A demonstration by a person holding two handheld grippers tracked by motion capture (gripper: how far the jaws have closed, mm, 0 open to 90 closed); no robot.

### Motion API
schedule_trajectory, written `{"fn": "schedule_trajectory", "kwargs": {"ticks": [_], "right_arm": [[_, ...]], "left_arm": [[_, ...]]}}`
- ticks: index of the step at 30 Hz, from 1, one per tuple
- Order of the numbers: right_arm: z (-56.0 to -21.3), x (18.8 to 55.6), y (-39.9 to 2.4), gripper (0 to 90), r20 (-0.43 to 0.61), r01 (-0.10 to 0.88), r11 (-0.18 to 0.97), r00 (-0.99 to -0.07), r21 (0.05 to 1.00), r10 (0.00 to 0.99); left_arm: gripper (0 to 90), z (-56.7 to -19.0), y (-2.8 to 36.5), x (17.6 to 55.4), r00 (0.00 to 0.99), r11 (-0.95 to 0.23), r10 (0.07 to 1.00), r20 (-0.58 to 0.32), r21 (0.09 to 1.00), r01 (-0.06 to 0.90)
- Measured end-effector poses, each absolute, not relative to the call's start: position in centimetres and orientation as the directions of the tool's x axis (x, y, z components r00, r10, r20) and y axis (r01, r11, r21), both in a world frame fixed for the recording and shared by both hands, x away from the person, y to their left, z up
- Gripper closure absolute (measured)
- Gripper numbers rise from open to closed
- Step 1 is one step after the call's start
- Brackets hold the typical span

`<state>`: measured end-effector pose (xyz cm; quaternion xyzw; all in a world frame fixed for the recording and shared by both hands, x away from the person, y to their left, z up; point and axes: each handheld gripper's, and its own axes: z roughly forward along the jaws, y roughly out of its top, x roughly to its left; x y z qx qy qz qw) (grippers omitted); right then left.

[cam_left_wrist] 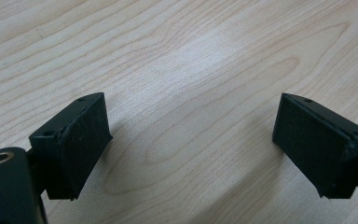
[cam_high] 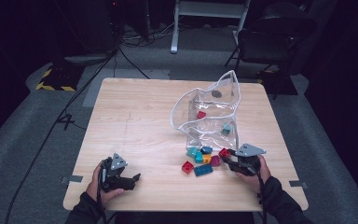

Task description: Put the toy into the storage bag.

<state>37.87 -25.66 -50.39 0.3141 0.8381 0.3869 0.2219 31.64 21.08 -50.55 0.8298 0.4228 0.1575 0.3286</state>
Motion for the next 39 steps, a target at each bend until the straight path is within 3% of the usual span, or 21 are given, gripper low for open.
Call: {"fn": "schedule_trajectory", "kwargs": {"ticks": [39], "right_arm": [[-41.2, 35.4, -28.7, 59.4, -0.173, 0.167, 0.376, -0.674, 0.912, 0.719]], "left_arm": [[11.1, -50.6, 21.1, 31.6, 0.591, -0.424, 0.807, -0.018, 0.678, 0.600]]}}
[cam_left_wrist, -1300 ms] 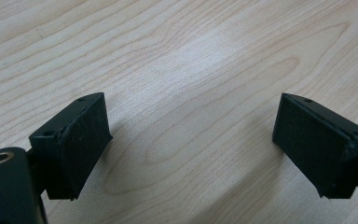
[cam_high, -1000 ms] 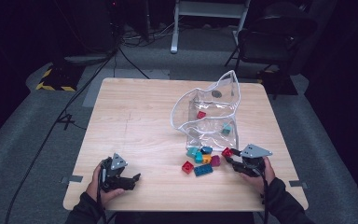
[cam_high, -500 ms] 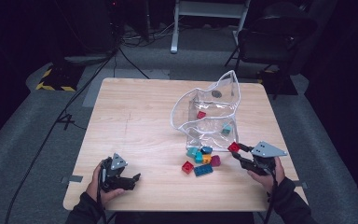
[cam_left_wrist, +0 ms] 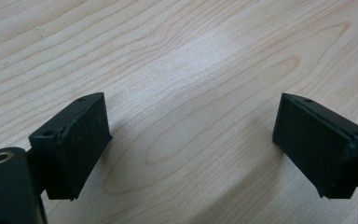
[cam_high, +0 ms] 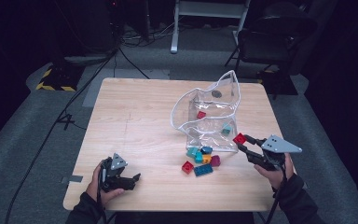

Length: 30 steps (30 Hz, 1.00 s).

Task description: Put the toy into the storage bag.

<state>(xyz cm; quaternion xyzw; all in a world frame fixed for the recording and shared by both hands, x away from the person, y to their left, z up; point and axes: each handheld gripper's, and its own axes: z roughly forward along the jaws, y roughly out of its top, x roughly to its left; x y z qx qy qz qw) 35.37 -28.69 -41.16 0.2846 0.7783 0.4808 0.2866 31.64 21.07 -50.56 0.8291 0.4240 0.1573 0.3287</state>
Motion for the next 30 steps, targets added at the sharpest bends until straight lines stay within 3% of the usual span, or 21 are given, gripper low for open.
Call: {"fn": "schedule_trajectory", "kwargs": {"ticks": [30], "right_arm": [[-33.0, 37.0, -27.2, 59.5, -0.245, 0.022, 0.334, -0.635, 0.942, 0.732]], "left_arm": [[11.1, -50.6, 21.1, 31.6, 0.591, -0.424, 0.807, -0.018, 0.678, 0.600]]}}
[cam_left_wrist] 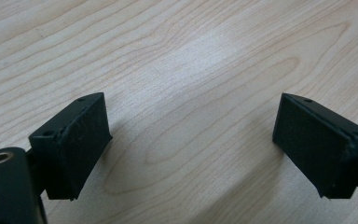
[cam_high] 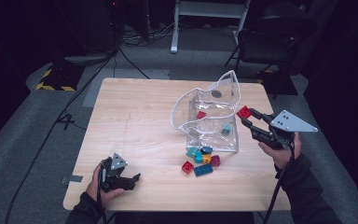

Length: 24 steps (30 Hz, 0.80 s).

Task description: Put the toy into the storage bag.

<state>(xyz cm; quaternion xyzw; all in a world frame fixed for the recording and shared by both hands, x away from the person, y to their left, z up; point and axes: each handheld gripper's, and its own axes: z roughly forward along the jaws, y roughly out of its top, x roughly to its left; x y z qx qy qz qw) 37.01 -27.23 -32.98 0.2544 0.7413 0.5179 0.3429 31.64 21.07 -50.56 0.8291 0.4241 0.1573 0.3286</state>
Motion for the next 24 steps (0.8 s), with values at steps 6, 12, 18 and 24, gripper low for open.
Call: {"fn": "schedule_trajectory", "kwargs": {"ticks": [6, 12, 18, 24], "right_arm": [[-32.3, 37.2, -26.9, 59.5, -0.253, 0.008, 0.332, -0.632, 0.943, 0.733], [-31.7, 37.5, -26.3, 59.5, -0.264, -0.002, 0.338, -0.628, 0.941, 0.732], [-31.4, 38.1, -25.4, 59.5, -0.267, -0.002, 0.341, -0.628, 0.940, 0.731], [-31.1, 38.8, -24.8, 59.4, -0.272, 0.002, 0.349, -0.625, 0.937, 0.732]], "left_arm": [[11.1, -50.6, 21.1, 31.6, 0.591, -0.424, 0.807, -0.019, 0.678, 0.600], [11.1, -50.6, 21.1, 31.6, 0.591, -0.424, 0.807, -0.019, 0.678, 0.600], [11.1, -50.6, 21.1, 31.6, 0.591, -0.424, 0.807, -0.019, 0.678, 0.600], [11.1, -50.6, 21.1, 31.6, 0.591, -0.425, 0.806, -0.017, 0.678, 0.599]]}}
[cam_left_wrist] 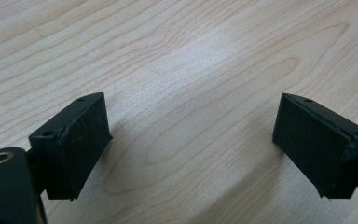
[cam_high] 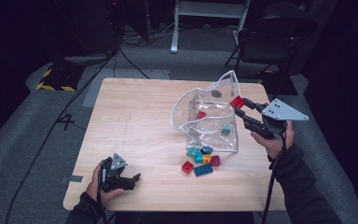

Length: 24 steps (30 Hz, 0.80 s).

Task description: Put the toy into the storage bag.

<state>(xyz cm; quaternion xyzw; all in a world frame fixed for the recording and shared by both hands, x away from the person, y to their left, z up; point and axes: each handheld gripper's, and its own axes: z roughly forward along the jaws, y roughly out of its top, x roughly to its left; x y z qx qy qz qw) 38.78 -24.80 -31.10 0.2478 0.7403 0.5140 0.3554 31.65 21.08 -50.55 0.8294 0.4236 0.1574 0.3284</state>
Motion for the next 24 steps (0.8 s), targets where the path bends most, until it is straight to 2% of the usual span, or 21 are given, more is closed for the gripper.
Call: {"fn": "schedule_trajectory", "kwargs": {"ticks": [24], "right_arm": [[-32.5, 42.3, -22.3, 59.2, -0.216, 0.095, 0.345, -0.618, 0.934, 0.756]], "left_arm": [[11.1, -50.6, 21.1, 31.6, 0.591, -0.424, 0.806, -0.018, 0.678, 0.600]]}}
